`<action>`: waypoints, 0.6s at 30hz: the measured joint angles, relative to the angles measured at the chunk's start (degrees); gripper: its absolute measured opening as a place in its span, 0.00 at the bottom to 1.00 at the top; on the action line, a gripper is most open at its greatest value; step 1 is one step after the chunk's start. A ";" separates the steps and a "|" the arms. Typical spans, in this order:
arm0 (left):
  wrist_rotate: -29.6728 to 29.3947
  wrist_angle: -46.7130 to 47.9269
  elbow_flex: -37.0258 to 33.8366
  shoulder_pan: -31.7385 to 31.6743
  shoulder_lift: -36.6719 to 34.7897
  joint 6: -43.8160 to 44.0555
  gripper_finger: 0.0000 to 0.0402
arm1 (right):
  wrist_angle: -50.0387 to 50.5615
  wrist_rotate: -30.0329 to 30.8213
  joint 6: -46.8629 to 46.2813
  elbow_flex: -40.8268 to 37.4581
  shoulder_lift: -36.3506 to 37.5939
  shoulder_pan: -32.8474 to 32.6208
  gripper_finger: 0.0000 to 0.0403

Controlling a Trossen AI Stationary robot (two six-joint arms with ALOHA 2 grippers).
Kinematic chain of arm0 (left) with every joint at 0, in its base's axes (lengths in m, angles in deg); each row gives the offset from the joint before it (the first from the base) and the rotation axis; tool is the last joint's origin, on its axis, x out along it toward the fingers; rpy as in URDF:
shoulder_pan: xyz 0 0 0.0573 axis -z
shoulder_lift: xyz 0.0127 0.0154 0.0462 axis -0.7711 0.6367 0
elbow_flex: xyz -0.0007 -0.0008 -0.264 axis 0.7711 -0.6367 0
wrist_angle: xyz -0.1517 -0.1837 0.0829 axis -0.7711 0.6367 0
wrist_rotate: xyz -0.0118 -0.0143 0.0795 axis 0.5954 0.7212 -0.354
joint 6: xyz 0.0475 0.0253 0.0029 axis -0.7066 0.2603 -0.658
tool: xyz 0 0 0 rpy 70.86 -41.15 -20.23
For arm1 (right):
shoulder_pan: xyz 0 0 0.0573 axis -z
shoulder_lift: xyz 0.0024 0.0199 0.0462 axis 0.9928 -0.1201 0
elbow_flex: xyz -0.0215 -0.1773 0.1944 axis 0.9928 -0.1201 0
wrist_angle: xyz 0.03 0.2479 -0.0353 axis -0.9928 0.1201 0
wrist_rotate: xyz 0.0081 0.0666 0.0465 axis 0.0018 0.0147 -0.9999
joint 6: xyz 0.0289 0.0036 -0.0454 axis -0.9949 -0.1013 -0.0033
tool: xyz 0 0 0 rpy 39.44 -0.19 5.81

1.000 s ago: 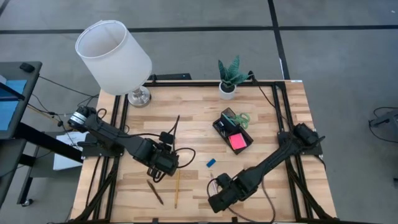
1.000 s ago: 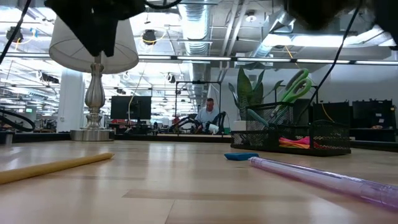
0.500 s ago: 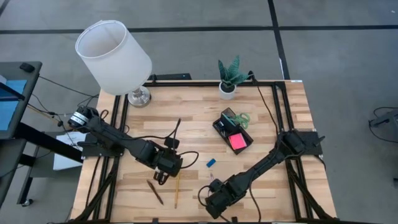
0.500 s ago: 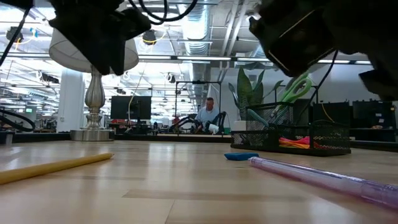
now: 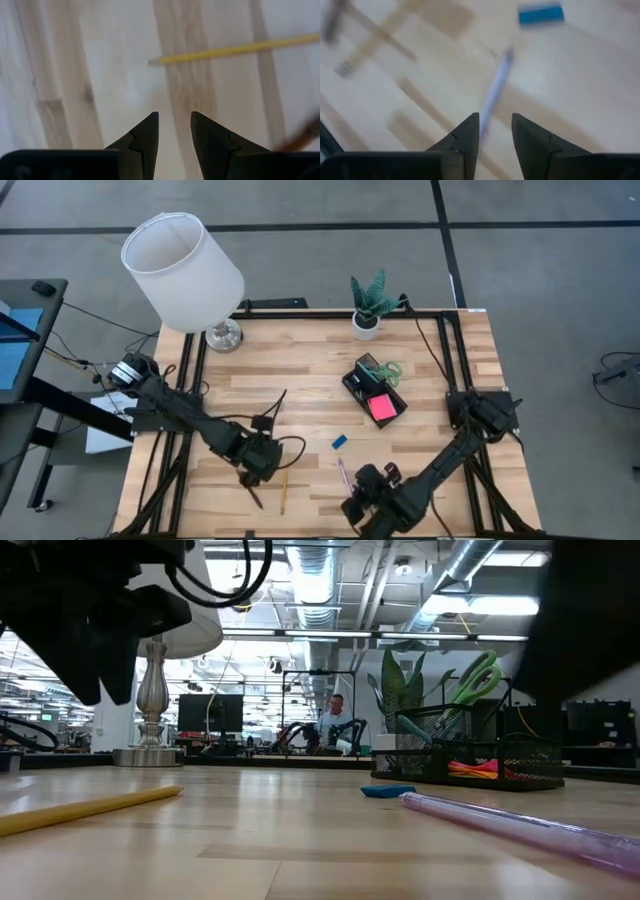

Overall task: Pick and place office supplies into organizer
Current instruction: Put the purple pen into the desk organizer

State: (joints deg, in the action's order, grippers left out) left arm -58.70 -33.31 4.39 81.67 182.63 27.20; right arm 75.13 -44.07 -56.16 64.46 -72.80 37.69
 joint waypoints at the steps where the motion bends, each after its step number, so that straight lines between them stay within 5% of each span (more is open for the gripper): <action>1: -0.80 -2.05 -0.70 0.51 0.00 0.02 0.26 | -1.04 3.56 -0.46 0.00 -0.49 -0.63 0.27; 6: -3.77 -6.34 -2.03 1.67 0.00 0.02 0.26 | -8.16 11.94 3.26 0.00 -4.13 -2.76 0.27; 18: -5.35 -6.51 -2.05 1.54 0.00 -0.24 0.26 | -10.15 13.57 2.25 -0.02 -11.31 -3.23 0.27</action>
State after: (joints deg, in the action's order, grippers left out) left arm -64.05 -39.82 2.34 83.21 182.63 26.95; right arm 64.98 -30.50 -53.91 64.44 -84.12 34.47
